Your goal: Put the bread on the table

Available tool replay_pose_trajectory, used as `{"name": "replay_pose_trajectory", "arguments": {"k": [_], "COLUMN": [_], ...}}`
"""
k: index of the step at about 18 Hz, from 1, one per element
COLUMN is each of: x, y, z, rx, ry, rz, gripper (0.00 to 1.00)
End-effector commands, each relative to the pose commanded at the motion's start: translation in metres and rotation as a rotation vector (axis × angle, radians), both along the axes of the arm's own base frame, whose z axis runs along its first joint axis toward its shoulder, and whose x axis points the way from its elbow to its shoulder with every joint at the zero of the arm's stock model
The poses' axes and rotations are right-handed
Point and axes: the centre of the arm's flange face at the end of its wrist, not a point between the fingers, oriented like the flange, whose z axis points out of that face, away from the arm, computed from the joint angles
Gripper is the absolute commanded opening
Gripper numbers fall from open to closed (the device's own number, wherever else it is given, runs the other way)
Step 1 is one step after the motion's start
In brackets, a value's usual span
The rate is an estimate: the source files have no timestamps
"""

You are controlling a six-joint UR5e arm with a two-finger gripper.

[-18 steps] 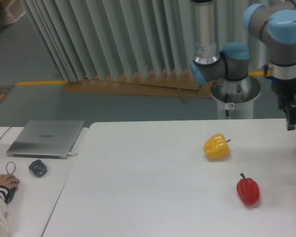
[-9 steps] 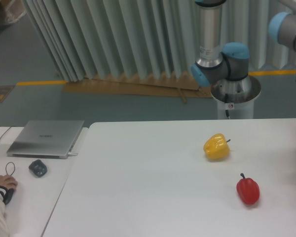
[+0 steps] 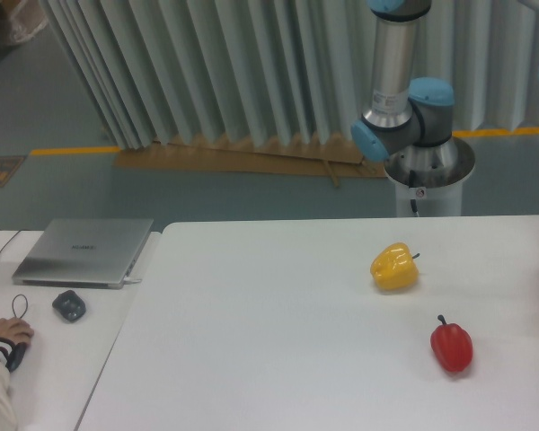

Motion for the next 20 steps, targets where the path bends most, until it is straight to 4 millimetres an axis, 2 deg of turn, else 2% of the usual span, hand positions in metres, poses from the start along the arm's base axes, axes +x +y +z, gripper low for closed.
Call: {"name": "replay_pose_trajectory", "arguments": {"k": [5,9,11,20], "x": [-0.008,-0.009,-0.011,-0.034], "y": [0.012,0.009,0.010,-0.014], "z": [-0.046,-0.065,-0.067,-0.068], "rx": [0.004,0.029,0.044,0.117], "ry": [-0.082,-0.123,-0.129,-0.141], "rz": [0.003,0.014,0.015,0.069], "gripper": [1.00,1.00,1.00,1.00]}}
